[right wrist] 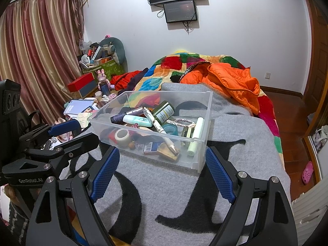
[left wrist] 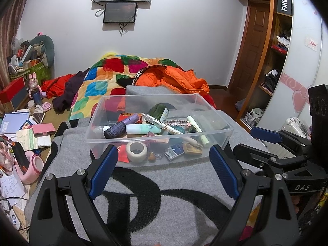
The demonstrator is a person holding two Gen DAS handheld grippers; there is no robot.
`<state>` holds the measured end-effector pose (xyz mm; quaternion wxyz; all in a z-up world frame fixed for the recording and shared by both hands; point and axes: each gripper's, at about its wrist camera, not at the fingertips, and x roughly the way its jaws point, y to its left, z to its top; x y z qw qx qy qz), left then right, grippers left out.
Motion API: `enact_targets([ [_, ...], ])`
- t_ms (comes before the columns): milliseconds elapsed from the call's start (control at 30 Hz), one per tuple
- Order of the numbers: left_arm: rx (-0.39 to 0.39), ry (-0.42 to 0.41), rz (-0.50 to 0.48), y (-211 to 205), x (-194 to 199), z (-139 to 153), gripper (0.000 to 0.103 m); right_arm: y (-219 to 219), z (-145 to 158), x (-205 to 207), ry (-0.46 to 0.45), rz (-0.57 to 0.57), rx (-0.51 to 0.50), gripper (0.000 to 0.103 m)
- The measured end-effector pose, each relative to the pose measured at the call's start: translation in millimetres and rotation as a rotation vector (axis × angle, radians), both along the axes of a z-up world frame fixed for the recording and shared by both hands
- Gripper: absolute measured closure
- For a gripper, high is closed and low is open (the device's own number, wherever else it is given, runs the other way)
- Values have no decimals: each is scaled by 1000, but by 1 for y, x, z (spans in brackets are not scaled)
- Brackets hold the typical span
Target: Organize objects
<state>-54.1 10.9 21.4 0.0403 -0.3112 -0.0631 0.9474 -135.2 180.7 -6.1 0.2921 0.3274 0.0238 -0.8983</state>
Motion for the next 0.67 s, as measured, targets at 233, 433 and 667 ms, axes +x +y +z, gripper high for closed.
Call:
enact_targets([
  [233, 4, -7, -5, 0, 0, 0, 12, -1, 0, 0, -1, 1, 0, 19],
  [433, 5, -6, -5, 1, 0, -1, 12, -3, -1, 2, -2, 4, 1, 19],
  [667, -18, 7, 4, 2, 3, 0, 12, -6, -3, 1, -11, 6, 2, 19],
])
